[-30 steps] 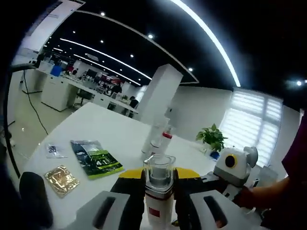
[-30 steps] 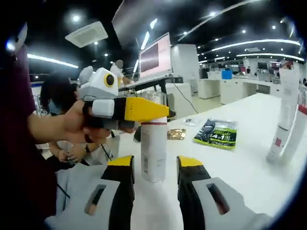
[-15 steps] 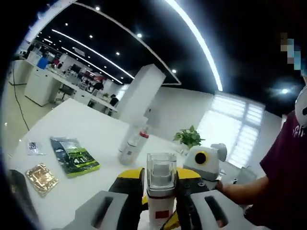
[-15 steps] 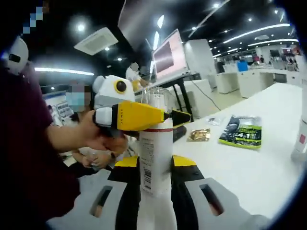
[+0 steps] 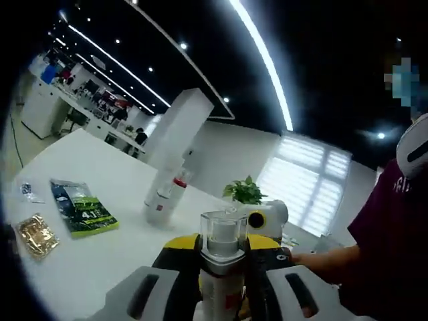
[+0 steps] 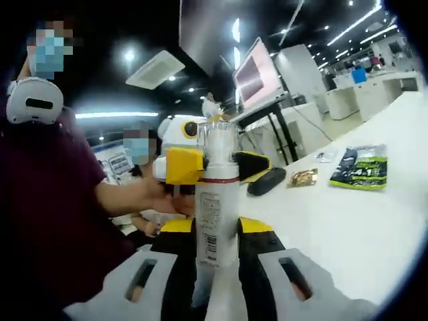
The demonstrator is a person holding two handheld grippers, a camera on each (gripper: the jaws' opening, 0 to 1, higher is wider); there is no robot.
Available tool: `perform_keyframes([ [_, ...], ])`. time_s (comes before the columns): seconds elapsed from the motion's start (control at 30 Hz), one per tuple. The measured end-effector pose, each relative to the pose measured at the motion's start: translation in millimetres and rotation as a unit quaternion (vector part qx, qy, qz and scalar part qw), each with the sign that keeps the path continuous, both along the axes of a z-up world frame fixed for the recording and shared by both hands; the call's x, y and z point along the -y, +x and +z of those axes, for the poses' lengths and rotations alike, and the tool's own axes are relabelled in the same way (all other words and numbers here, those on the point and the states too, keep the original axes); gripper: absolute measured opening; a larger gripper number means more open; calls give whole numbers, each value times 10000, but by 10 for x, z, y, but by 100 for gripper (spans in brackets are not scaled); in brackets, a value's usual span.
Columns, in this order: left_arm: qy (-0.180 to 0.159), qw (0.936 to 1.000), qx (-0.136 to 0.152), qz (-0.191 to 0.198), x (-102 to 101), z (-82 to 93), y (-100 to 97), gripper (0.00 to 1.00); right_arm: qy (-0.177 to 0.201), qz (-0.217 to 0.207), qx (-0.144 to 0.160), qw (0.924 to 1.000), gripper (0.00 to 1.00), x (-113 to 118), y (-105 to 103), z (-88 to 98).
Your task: Arrange the skincare products in the storage area until every visible bottle or jar stands upright without overlapping.
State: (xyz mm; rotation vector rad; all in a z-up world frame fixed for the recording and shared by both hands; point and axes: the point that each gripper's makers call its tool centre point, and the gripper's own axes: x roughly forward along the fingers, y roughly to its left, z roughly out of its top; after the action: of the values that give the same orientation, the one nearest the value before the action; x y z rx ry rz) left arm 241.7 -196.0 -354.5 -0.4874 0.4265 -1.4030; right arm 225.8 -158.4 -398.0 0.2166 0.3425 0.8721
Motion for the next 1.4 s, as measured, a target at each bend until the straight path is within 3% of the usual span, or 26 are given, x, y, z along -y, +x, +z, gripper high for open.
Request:
perform_keyframes([
  [0.07,-33,9990,-116,430,-17,5,123,24,-304,-456,159,9984,25,43,82,-31],
  [0.1,18,9983,-81,585,-24,-7,159,24,-434,-662,92,9968,27,68,113,-63],
  [0.17,-19,9982,-92,596,-10,7,140,24,-875,-615,354,9936,22,11,108,-91],
  [0.27,-29,9992,75,388,-6,20,101,25,-583,-508,186,9968,19,-17,76,-86],
  [0.3,-101,9999,28,108,-28,40,50,25,-329,-337,120,9988,18,-17,37,-63],
  [0.37,-218,9997,-94,-38,-48,71,30,26,34,102,194,9998,18,-53,-58,19],
  [0.4,-489,9968,-351,-531,-80,156,-79,26,222,299,183,9991,17,-77,-105,60],
  [0.43,-544,9958,-339,-649,-90,184,-106,25,285,347,222,9987,17,-91,-134,94],
  [0.53,-373,9947,194,-939,-86,172,-209,24,187,659,175,9975,17,-105,-194,52],
  [0.6,-370,9965,201,-721,-60,180,-168,24,155,552,193,9982,18,-93,-155,56],
  [0.7,-191,9989,376,-214,-33,130,-36,23,-345,37,280,9990,20,-23,-8,-26],
  [0.77,192,9979,615,97,-17,23,35,23,-860,-308,416,9950,21,31,62,-94],
  [0.87,234,9966,748,265,6,37,49,22,-1197,-738,693,9876,27,20,125,-69],
  [0.93,279,9948,922,344,10,42,70,22,-1424,-940,785,9822,31,29,145,-51],
  [0.97,384,9913,1240,196,33,31,22,22,-1516,-1029,874,9792,31,29,156,-25],
  [1.1,713,9822,1737,-13,65,-59,-49,22,-1475,-1166,913,9779,25,61,186,47],
  [1.17,607,9807,1853,-129,72,-39,-91,22,-1319,-1071,646,9833,22,42,165,0],
  [1.4,658,9852,1570,-186,73,-67,-71,23,-1257,-1074,637,9842,20,58,144,-8],
])
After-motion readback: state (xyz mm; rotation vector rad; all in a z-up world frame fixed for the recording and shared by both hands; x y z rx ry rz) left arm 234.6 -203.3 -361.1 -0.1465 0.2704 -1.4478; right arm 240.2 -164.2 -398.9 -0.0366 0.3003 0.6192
